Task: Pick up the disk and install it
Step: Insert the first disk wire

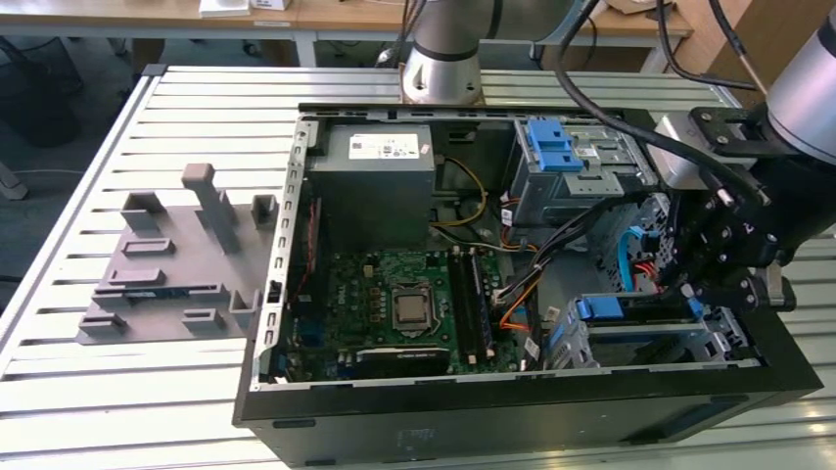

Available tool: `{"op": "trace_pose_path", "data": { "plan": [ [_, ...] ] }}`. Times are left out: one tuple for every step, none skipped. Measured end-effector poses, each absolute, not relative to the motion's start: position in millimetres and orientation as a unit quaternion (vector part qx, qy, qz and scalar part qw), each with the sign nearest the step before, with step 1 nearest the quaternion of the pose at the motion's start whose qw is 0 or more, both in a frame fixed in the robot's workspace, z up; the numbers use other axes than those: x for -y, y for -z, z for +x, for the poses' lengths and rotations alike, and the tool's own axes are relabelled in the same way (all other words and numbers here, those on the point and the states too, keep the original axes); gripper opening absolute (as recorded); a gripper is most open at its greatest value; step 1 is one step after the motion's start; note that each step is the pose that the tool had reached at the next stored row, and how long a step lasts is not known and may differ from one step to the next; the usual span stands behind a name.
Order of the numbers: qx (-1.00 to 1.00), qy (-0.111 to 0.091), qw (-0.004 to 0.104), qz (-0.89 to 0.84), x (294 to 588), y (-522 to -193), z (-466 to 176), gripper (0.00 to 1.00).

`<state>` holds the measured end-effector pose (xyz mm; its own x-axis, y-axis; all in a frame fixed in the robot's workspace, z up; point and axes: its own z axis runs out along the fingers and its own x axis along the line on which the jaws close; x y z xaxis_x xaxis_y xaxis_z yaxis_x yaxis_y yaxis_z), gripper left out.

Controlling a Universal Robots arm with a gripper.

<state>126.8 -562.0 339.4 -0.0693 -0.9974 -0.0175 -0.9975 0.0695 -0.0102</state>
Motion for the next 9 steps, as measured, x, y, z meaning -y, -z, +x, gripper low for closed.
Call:
{"op": "trace_pose_path", "data": {
  "plan": [
    [-0.731, -0.002, 0.01, -0.682, 562.0, -341.5, 126.8, 0.24],
    [-0.731, -0.003, 0.01, -0.682, 562.0, -343.1, 126.8, 0.24],
    [-0.731, -0.003, 0.01, -0.682, 562.0, -343.5, 126.8, 0.24],
    [-0.731, -0.003, 0.01, -0.682, 562.0, -343.4, 126.8, 0.22],
    [-0.731, -0.003, 0.01, -0.682, 562.0, -343.4, 126.8, 0.16],
    [-0.731, -0.003, 0.01, -0.682, 562.0, -343.5, 126.8, 0.16],
    [-0.731, -0.003, 0.01, -0.682, 562.0, -343.5, 126.8, 0.11],
    [-0.731, -0.003, 0.01, -0.682, 562.0, -343.6, 126.8, 0.11],
    [-0.731, -0.003, 0.01, -0.682, 562.0, -343.6, 126.8, 0.11]
  ]
}}
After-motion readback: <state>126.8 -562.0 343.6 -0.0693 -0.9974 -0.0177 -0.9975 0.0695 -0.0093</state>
